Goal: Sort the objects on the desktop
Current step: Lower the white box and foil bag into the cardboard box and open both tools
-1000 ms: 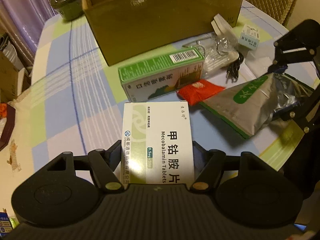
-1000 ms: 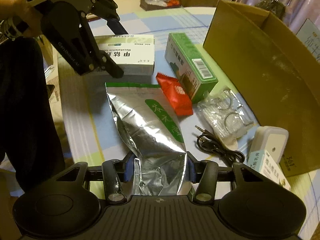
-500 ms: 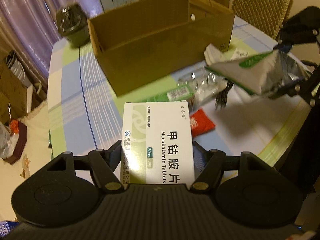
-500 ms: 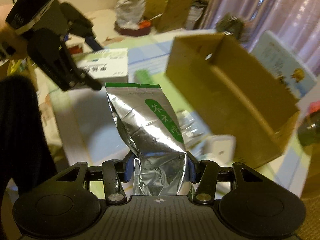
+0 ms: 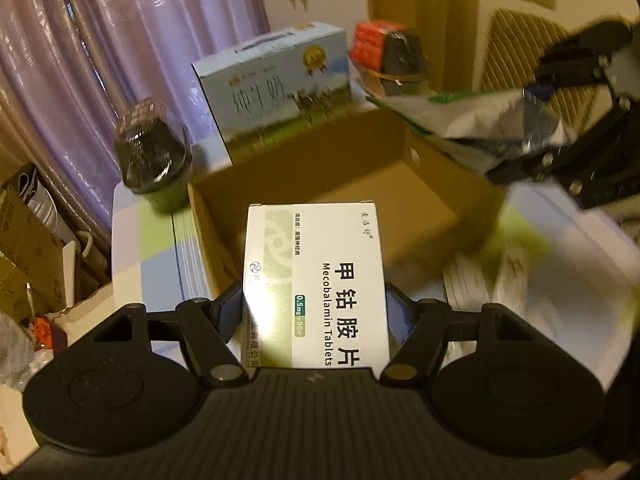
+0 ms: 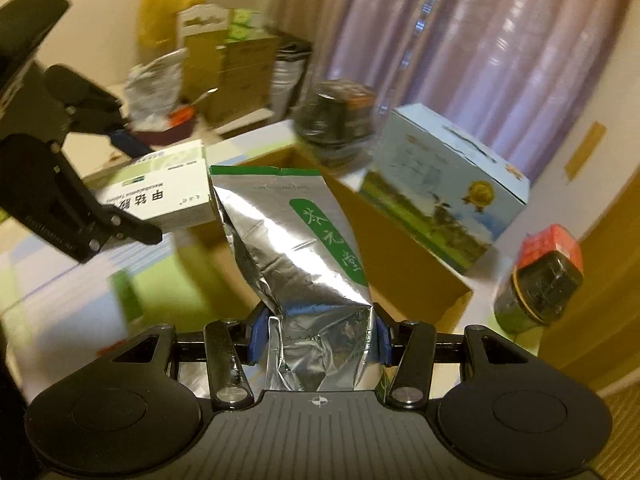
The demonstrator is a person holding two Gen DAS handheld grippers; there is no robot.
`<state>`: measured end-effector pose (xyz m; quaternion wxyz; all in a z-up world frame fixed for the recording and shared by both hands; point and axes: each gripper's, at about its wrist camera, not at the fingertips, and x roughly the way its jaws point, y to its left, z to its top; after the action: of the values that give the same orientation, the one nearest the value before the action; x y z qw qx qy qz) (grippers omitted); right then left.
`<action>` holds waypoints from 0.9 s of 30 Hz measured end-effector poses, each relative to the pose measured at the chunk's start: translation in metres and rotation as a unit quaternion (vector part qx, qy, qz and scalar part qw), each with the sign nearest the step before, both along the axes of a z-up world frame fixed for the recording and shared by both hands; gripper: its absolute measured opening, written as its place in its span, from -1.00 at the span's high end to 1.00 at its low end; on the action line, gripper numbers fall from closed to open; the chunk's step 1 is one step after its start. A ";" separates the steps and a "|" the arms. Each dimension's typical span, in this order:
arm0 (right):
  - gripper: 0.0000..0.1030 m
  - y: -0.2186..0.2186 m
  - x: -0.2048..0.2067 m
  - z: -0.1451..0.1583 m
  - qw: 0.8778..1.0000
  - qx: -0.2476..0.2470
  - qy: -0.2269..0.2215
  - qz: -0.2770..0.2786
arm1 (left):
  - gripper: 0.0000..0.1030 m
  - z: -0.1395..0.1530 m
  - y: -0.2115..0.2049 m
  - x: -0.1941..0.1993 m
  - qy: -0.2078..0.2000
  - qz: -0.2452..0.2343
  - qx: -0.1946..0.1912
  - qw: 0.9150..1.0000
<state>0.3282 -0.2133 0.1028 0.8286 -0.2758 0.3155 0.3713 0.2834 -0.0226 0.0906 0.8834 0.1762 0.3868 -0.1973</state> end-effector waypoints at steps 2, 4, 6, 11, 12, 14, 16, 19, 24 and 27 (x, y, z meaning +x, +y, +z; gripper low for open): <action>0.07 0.004 0.021 -0.005 1.000 0.005 0.009 -0.021 | -0.30 -0.001 -0.006 0.024 0.000 0.010 -0.007 1.000; 0.07 0.007 0.038 -0.011 0.999 0.013 0.024 -0.039 | -0.30 -0.005 -0.014 0.044 0.002 0.017 -0.011 1.000; 0.07 0.006 0.055 -0.014 0.998 0.023 0.035 -0.055 | -0.30 -0.011 -0.017 0.060 0.007 0.025 -0.019 0.999; 0.07 0.011 0.083 -0.030 0.993 0.038 0.064 -0.092 | -0.30 -0.028 -0.024 0.091 0.016 0.044 -0.032 0.998; 0.07 0.011 0.088 -0.034 0.992 0.041 0.071 -0.098 | -0.30 -0.031 -0.026 0.096 0.018 0.046 -0.035 0.998; 0.07 0.010 0.101 -0.043 0.988 0.050 0.093 -0.115 | -0.30 -0.039 -0.028 0.104 0.022 0.052 -0.036 0.998; 0.07 0.008 0.108 -0.050 0.984 0.061 0.112 -0.127 | -0.31 -0.047 -0.030 0.110 0.028 0.055 -0.037 0.997; 0.07 0.007 0.116 -0.060 0.980 0.069 0.126 -0.140 | -0.31 -0.056 -0.031 0.118 0.034 0.060 -0.041 0.997; -0.05 -0.006 0.129 -0.071 0.969 0.107 0.149 -0.167 | -0.57 -0.063 -0.029 0.121 0.033 0.077 -0.047 0.995; -0.08 -0.015 0.126 -0.067 0.968 0.119 0.147 -0.168 | -0.59 -0.061 -0.024 0.113 0.026 0.079 -0.051 0.995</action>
<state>0.4543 -0.2279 0.0363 0.8506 -0.0610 0.4291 0.2978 0.3960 -0.0470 0.0297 0.8938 0.0947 0.4117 -0.1505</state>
